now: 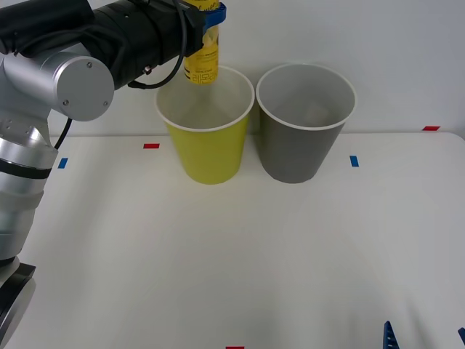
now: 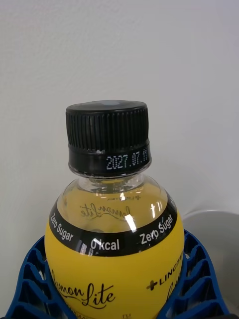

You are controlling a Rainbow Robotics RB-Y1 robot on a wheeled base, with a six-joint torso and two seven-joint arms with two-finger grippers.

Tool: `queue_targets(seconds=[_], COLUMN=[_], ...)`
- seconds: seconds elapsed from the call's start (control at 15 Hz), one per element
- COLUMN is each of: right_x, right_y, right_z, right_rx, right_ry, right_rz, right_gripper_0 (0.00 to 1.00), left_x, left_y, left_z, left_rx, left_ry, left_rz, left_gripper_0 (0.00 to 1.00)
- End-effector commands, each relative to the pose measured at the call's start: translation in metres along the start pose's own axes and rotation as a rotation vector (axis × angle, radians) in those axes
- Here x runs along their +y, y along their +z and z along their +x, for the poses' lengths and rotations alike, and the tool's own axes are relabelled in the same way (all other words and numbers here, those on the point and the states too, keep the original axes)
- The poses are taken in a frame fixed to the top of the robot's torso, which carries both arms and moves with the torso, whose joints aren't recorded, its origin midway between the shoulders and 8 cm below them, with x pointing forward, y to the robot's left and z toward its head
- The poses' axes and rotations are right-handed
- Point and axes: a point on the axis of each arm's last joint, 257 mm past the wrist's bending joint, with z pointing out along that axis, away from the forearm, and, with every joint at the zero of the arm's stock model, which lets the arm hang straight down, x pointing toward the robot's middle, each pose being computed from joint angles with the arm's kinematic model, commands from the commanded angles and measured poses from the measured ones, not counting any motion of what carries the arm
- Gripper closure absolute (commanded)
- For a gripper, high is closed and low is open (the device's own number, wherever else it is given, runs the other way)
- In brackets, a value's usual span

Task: Put cans in the gray bin and PET bottles in the light green bin.

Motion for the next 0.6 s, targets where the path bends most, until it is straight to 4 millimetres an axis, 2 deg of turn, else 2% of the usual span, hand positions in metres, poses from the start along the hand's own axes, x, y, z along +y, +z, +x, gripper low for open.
queue_targets(seconds=[0.07,0.2,0.33,0.4,0.47,0.6], right_x=[0.0000,0.0000,0.0000,0.0000,0.0000,0.0000], right_y=[0.0000,0.0000,0.0000,0.0000,0.0000,0.0000], right_z=[0.0000,0.0000,0.0000,0.0000,0.0000,0.0000], right_rx=[0.000,0.000,0.000,0.000,0.000,0.000], right_ry=[0.000,0.000,0.000,0.000,0.000,0.000], right_rz=[0.000,0.000,0.000,0.000,0.000,0.000], right_gripper_0=[0.00,0.00,0.00,0.00,0.00,0.00], left_x=[-0.0007,-0.0037,-0.0061,-0.0043,-0.0043,-0.0011], left_y=[0.0066,0.0068,0.0068,0.0060,0.0052,0.0004], left_z=[0.0100,0.0100,0.0095,0.0091,0.0093,0.0077], left_rx=[-0.007,-0.008,-0.010,-0.010,-0.009,-0.001], left_ry=[-0.008,-0.023,-0.037,-0.038,-0.040,-0.039], left_rz=[-0.002,0.009,0.018,0.017,0.019,0.027], left_gripper_0=[1.00,0.97,0.43,0.09,0.00,0.00])
